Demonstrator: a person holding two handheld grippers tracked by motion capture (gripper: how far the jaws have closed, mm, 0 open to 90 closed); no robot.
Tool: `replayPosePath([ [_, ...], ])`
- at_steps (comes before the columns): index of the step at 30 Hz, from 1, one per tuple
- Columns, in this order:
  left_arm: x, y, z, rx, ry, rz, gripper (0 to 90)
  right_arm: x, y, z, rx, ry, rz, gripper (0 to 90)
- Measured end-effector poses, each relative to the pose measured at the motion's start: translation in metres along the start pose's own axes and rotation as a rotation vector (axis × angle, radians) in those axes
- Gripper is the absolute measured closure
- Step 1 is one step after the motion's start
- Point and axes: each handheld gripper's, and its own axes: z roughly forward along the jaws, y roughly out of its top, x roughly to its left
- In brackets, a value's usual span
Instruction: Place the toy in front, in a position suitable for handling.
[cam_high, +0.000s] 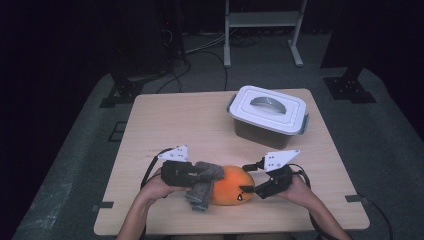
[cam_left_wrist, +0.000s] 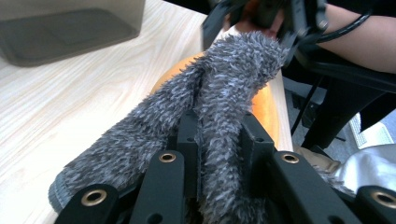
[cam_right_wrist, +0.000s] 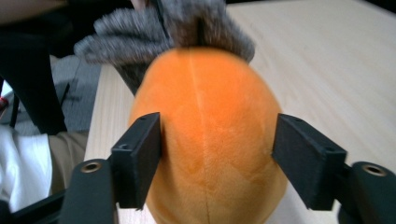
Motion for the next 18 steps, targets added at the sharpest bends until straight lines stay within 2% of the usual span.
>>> replayPosePath([
  [2, -0.001, 0.001, 0.001, -0.001, 0.001, -0.002, 73.5, -0.001, -0.002, 0.007, 0.012, 0.019, 0.019, 29.3],
  [4, -0.002, 0.003, 0.002, 0.002, 0.005, 0.002, 73.5, 0.0, -0.004, 0.011, 0.014, 0.017, 0.027, 31.1],
  [6, -0.002, 0.005, 0.002, -0.001, 0.014, 0.007, 73.5, 0.001, -0.005, 0.013, 0.019, -0.003, 0.034, 39.7],
  [7, -0.002, 0.006, 0.003, -0.009, 0.011, 0.002, 73.6, 0.004, -0.004, 0.013, 0.025, -0.032, 0.03, 47.1],
  [9, -0.001, 0.008, 0.004, -0.008, 0.016, 0.006, 73.6, 0.01, -0.001, 0.014, 0.027, -0.077, 0.001, 54.7],
  [12, 0.001, 0.012, 0.001, -0.016, 0.032, 0.008, 73.7, 0.014, 0.007, 0.015, 0.014, -0.146, -0.046, 60.5],
  [15, 0.001, 0.019, -0.002, -0.023, 0.04, 0.021, 73.7, 0.009, 0.011, 0.016, -0.018, -0.156, -0.047, 61.0],
  [18, 0.0, 0.024, -0.001, -0.008, 0.041, 0.038, 73.6, 0.006, 0.011, 0.02, -0.019, -0.134, -0.046, 60.4],
])
